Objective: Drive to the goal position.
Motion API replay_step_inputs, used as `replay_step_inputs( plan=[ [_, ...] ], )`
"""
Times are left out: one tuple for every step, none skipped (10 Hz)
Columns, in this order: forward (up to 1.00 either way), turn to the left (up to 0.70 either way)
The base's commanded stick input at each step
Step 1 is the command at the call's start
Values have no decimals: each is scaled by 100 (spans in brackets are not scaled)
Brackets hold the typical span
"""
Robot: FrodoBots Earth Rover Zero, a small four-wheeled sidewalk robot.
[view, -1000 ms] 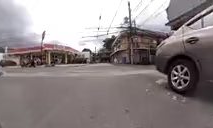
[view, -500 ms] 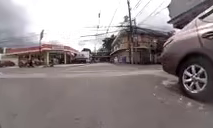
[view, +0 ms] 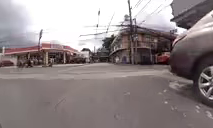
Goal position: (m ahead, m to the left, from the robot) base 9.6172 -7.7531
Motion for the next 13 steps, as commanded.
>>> replay_step_inputs(
  plan=[
    [70, -1],
    [70, 0],
    [70, 0],
    [70, 0],
    [70, 0],
    [70, 0],
    [70, 0],
    [70, 0],
    [70, 0],
    [70, 0],
    [70, 0],
    [70, 0],
    [70, 0]
  ],
)
